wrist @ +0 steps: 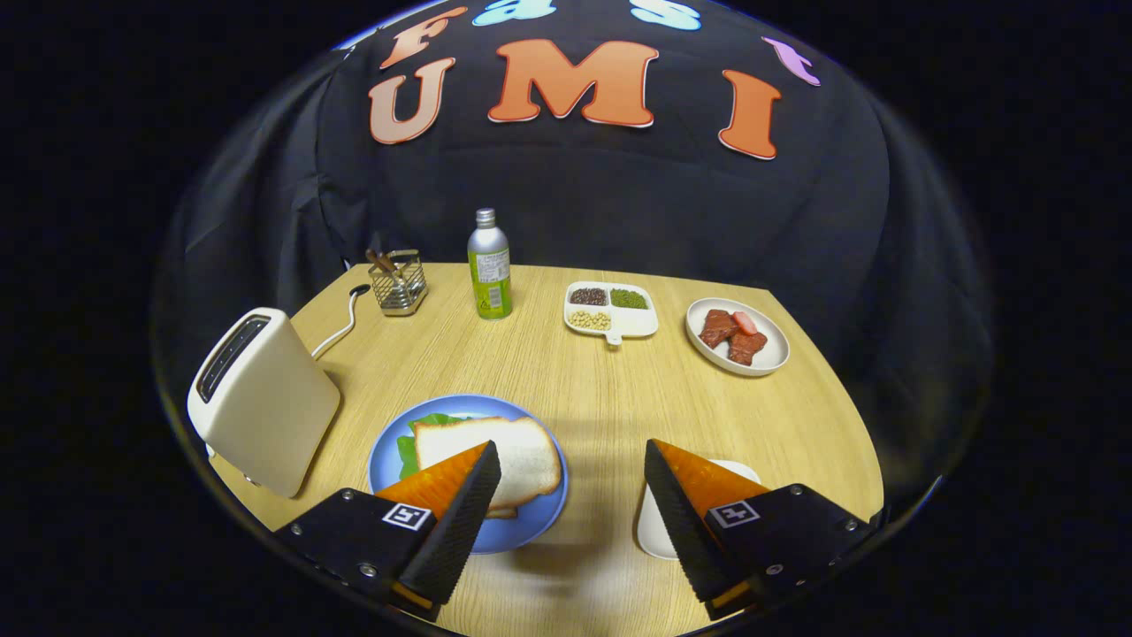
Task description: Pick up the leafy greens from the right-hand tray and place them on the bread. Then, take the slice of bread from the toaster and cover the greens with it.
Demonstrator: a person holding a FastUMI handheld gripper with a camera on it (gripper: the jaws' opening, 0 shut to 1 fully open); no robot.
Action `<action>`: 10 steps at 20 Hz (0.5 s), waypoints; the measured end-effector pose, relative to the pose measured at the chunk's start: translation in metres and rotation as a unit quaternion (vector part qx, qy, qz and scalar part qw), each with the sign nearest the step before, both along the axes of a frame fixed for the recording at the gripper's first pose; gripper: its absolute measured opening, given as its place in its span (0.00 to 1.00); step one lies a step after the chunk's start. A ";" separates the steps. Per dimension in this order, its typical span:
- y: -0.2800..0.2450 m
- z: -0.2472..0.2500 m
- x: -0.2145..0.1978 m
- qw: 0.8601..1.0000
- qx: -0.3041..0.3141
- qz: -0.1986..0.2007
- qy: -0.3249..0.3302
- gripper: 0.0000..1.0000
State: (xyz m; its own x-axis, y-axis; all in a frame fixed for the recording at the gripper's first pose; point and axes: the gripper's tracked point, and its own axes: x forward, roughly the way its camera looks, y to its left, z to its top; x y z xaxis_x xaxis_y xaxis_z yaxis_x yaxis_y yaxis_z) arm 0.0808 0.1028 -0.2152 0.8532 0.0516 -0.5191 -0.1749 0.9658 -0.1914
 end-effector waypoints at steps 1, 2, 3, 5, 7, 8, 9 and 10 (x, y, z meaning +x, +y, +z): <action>-0.002 0.010 -0.001 1.000 0.005 -0.006 -0.010 0.98; -0.005 0.022 -0.001 1.000 0.011 -0.012 -0.022 0.98; -0.006 0.034 0.000 0.999 0.016 -0.017 -0.035 0.98; -0.008 0.056 -0.001 0.998 0.027 -0.026 -0.056 0.98; -0.009 0.074 -0.002 0.996 0.033 -0.032 -0.074 0.98; -0.009 0.084 -0.003 0.995 0.035 -0.035 -0.085 0.98; -0.008 0.095 -0.004 0.994 0.035 -0.036 -0.098 0.98; -0.007 0.103 -0.004 0.993 0.033 -0.035 -0.110 0.98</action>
State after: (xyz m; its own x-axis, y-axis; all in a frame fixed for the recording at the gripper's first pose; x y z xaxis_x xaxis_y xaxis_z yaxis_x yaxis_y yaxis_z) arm 0.0771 0.0955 -0.1119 0.9479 0.0149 -0.3182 -0.0671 0.9858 -0.1538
